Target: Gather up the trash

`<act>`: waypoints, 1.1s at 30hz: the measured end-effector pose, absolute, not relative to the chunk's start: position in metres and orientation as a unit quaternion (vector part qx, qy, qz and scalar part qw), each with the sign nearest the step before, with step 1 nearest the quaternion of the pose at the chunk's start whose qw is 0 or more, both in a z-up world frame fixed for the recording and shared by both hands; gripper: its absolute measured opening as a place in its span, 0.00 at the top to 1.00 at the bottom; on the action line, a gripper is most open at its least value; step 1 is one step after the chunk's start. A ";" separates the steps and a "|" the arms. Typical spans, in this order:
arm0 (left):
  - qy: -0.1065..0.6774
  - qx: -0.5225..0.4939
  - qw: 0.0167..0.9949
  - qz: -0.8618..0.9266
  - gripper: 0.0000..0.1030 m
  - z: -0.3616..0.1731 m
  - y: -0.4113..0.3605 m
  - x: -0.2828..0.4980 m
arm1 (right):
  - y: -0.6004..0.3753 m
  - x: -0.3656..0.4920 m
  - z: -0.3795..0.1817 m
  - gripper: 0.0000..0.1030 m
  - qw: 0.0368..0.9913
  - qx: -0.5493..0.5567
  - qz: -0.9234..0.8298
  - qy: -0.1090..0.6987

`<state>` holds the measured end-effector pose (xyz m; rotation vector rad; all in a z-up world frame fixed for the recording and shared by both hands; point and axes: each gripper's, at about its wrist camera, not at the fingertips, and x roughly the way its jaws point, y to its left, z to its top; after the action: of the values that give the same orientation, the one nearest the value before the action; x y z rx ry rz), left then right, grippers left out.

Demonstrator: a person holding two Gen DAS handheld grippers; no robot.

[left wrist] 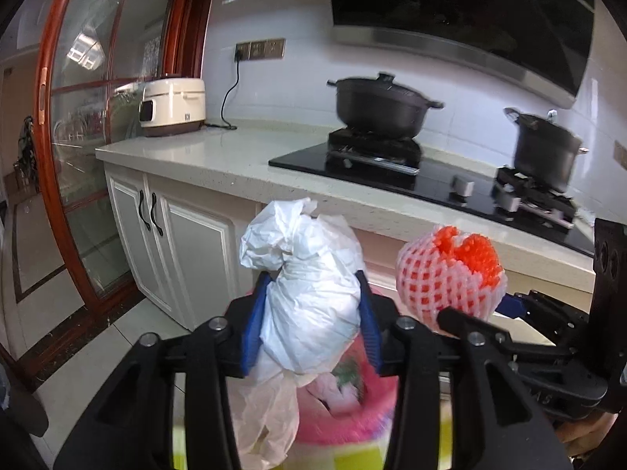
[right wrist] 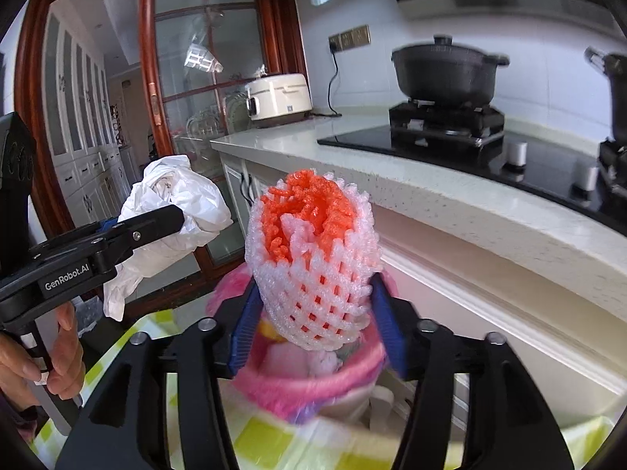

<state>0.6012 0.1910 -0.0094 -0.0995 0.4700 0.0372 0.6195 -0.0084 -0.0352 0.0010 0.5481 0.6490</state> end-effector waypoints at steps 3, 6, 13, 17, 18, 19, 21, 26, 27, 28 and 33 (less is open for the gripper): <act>0.236 -0.050 0.970 0.028 0.46 -0.024 0.201 0.630 | 0.000 0.650 -0.053 0.30 0.908 0.008 0.317 0.276; 0.242 -0.045 0.969 0.033 0.46 -0.035 0.206 0.645 | 0.001 0.663 -0.064 0.30 0.906 0.012 0.319 0.276; 0.239 -0.047 0.969 0.043 0.46 -0.044 0.204 0.627 | -0.019 0.638 -0.059 0.30 0.914 -0.008 0.312 0.258; 0.232 -0.049 0.970 0.045 0.43 -0.029 0.200 0.599 | -0.030 0.611 -0.042 0.30 0.917 -0.022 0.311 0.249; 0.228 -0.048 0.971 0.046 0.41 -0.022 0.198 0.591 | -0.033 0.605 -0.036 0.30 0.918 -0.023 0.309 0.246; 0.223 -0.044 0.973 0.048 0.40 -0.015 0.197 0.583 | -0.037 0.596 -0.028 0.30 0.919 -0.025 0.310 0.241; 0.214 -0.037 0.975 0.051 0.36 0.002 0.192 0.567 | -0.040 0.584 -0.015 0.30 0.922 -0.033 0.307 0.233; 0.182 -0.047 0.980 0.067 0.10 0.045 0.185 0.519 | -0.055 0.544 0.029 0.28 0.929 -0.041 0.301 0.210; 0.178 -0.048 0.980 0.071 0.05 0.052 0.184 0.512 | -0.057 0.535 0.035 0.25 0.930 -0.042 0.300 0.208; 0.172 -0.049 0.981 0.076 0.04 0.058 0.183 0.501 | -0.060 0.526 0.041 0.23 0.931 -0.044 0.299 0.206; 0.168 -0.039 0.980 0.095 0.05 0.078 0.179 0.461 | -0.065 0.496 0.063 0.18 0.928 -0.061 0.289 0.227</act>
<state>0.4611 0.1794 0.0783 -0.0778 0.3388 0.1920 0.4957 -0.0652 0.0634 -0.1250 0.4662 0.5919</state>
